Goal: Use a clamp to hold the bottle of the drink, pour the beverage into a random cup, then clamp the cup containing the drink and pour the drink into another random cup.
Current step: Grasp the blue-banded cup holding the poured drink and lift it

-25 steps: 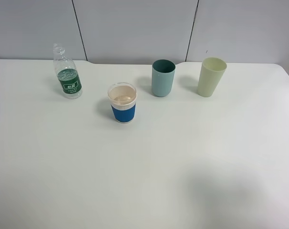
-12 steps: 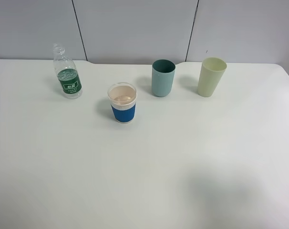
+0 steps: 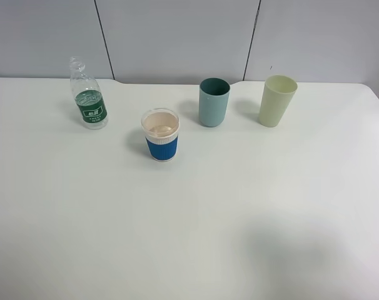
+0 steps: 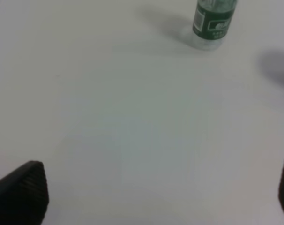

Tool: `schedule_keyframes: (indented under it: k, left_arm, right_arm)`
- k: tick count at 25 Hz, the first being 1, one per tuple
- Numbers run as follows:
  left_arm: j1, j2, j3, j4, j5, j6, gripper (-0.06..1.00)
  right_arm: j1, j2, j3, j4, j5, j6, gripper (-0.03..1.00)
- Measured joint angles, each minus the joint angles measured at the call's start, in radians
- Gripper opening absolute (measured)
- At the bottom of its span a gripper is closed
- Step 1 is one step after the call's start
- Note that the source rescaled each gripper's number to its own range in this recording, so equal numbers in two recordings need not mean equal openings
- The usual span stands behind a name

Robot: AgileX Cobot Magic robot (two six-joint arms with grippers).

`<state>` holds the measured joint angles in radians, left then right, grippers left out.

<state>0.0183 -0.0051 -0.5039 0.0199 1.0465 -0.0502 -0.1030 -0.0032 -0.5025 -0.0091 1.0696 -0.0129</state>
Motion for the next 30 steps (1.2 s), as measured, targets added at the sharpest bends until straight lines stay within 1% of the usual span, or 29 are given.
schedule_keyframes:
  k: [30]
  left_arm:
    - [0.0,0.0,0.0,0.0,0.0,0.004,1.0]
  right_arm:
    - [0.0,0.0,0.0,0.0,0.0,0.0,0.93]
